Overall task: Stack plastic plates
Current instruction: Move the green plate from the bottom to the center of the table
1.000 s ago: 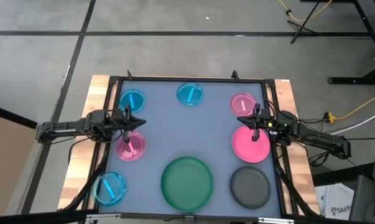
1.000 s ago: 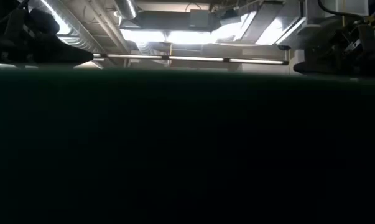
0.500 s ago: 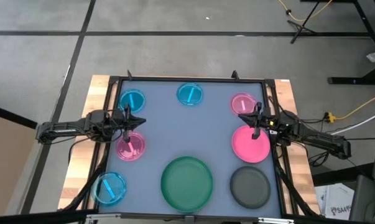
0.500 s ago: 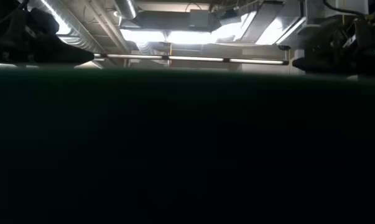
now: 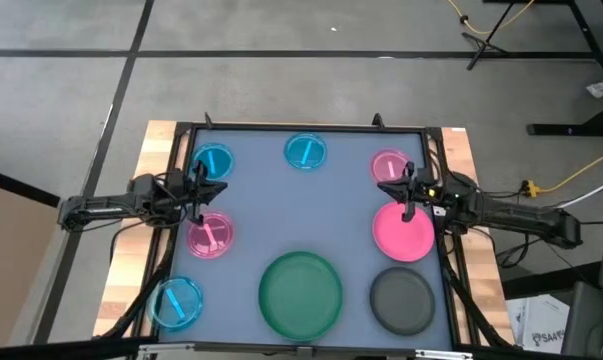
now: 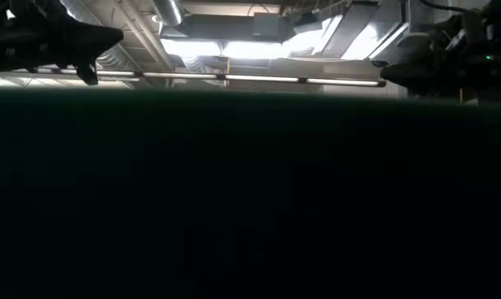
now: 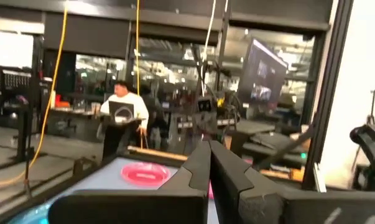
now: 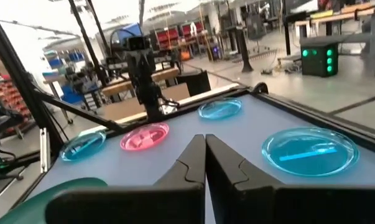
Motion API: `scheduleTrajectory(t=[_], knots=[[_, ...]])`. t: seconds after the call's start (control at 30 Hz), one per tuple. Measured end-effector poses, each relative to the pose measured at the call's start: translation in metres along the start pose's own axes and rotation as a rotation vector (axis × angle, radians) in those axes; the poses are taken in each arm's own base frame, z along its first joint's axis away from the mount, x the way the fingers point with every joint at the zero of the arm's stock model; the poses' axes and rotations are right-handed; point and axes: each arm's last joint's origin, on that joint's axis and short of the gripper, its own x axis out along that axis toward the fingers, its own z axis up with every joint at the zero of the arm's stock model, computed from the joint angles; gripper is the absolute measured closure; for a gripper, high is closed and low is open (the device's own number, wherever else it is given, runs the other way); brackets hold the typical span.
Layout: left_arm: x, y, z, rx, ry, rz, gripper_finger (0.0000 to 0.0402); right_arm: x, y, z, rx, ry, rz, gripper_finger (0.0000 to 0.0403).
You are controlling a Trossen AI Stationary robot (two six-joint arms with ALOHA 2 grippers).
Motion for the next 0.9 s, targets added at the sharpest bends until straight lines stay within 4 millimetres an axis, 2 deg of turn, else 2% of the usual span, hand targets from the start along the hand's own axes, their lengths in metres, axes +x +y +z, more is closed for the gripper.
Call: scheduleTrajectory(t=[0.27,0.53,0.73,0.9], knots=[[0.005,-0.002,-0.009,-0.029,0.090,-0.035,0.0401,0.039,0.006,0.006,-0.006,0.116,0.064,0.0401],[0.009,-0.007,-0.019,-0.033,0.192,-0.063,0.0401,0.096,0.043,0.010,-0.076,0.294,0.133,0.0401],[0.010,-0.007,-0.021,-0.028,0.201,-0.041,0.0401,0.133,0.067,0.002,-0.105,0.439,0.144,0.0401],[0.010,-0.007,-0.021,-0.029,0.201,-0.041,0.0401,0.156,0.081,-0.010,-0.113,0.507,0.187,0.0401]])
